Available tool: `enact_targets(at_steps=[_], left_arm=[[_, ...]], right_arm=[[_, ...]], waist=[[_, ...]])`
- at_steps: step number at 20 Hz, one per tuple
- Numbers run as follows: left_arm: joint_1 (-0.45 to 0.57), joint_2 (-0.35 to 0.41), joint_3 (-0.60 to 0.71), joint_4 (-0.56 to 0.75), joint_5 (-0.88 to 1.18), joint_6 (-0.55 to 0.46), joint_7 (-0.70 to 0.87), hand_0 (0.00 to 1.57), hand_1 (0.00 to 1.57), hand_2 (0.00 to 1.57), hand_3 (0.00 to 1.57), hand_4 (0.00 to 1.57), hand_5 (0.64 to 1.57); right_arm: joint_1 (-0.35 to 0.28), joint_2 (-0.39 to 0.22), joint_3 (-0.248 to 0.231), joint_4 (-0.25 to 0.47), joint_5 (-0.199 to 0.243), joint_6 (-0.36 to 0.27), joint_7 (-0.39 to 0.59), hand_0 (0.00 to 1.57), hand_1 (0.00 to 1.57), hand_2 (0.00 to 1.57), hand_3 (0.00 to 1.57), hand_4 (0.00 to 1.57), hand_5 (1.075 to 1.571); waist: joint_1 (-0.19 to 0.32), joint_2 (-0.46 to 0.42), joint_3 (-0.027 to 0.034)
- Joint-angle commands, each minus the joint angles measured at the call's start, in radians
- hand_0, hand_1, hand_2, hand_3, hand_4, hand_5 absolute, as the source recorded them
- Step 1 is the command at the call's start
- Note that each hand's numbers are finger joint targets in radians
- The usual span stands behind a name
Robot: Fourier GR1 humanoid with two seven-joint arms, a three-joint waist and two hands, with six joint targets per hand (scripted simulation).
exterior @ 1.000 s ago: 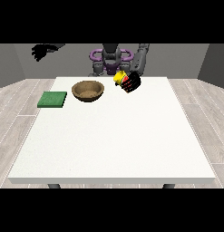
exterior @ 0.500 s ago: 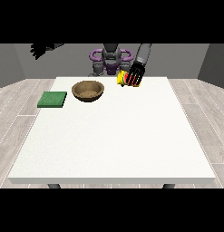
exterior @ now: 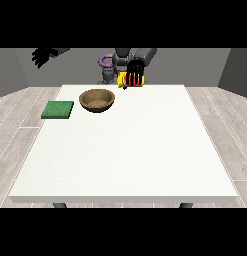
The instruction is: Pick the cup and pour the ball into the bowl, then pick the bowl and place it on the pad
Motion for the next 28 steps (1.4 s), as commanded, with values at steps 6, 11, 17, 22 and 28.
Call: enact_targets(at_steps=[6,11,17,22,28], left_arm=[[0.007,-0.035,-0.229,-0.122,-0.145,-0.229,0.310,0.45,0.45,1.56,1.21,0.76,1.569],[-0.089,-0.035,-0.298,-0.201,-0.158,-0.429,0.318,0.00,0.00,1.08,1.42,0.82,1.571],[-0.004,-0.013,-0.238,-0.331,-0.149,-0.376,0.290,0.00,0.00,1.15,1.44,0.90,1.571],[0.128,0.081,-0.087,-0.426,0.023,-0.152,0.152,0.38,0.38,1.57,1.26,1.21,1.567],[0.191,-0.032,0.160,-0.672,0.417,0.056,0.026,0.62,0.62,0.28,0.00,1.10,1.571]], right_arm=[[-0.049,0.030,0.058,0.038,0.036,0.016,-0.004,0.00,0.00,0.00,0.00,0.66,1.561],[-0.151,0.029,0.046,0.067,0.005,0.014,0.008,0.00,0.00,0.00,0.00,0.68,1.561],[-0.089,0.047,0.058,0.082,0.050,-0.035,0.010,0.00,0.00,0.00,0.00,0.70,1.570],[-0.039,0.026,0.032,0.072,0.026,-0.007,0.003,0.00,0.00,0.00,0.00,0.71,1.570],[-0.056,0.061,0.030,0.084,0.017,-0.026,-0.008,0.00,0.00,0.00,0.00,0.71,1.570]], waist=[[-0.071,-0.035,-0.0015],[-0.099,0.034,-0.0013],[-0.005,0.011,-0.0023],[0.010,0.048,-0.0043],[0.077,0.153,-0.0206]])
